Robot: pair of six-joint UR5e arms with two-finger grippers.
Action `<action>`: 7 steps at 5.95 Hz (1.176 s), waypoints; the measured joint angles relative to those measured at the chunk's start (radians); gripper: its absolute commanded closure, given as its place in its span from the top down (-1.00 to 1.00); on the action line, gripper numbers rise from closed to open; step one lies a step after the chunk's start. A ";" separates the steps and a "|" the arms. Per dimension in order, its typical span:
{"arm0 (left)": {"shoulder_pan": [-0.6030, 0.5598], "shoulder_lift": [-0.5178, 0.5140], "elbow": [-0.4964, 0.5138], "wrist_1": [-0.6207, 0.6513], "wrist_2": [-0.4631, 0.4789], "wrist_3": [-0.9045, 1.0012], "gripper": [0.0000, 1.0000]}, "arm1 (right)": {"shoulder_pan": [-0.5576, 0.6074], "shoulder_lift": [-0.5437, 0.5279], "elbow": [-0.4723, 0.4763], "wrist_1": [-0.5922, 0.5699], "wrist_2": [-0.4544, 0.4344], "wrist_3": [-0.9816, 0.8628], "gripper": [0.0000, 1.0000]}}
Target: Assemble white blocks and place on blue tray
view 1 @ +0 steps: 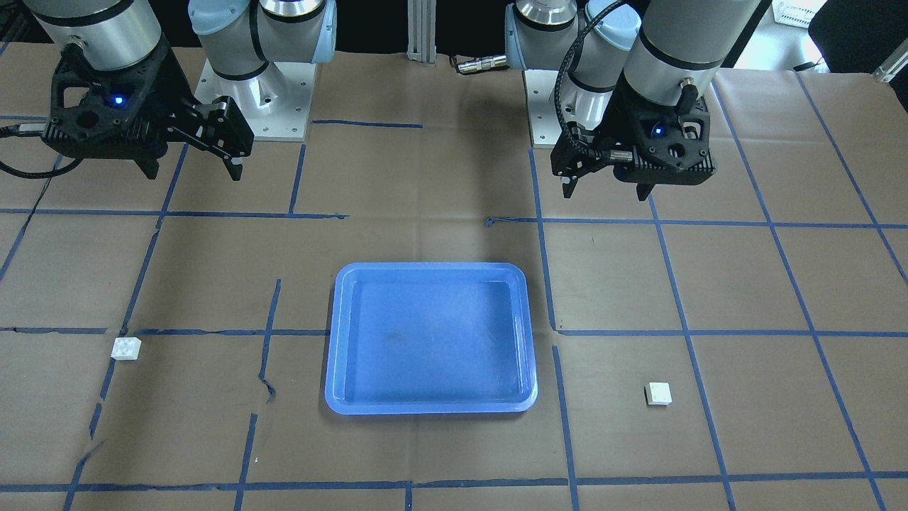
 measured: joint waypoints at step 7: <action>0.255 -0.381 -0.033 0.384 -0.012 0.156 0.99 | -0.160 0.116 -0.001 -0.107 0.002 -1.221 0.99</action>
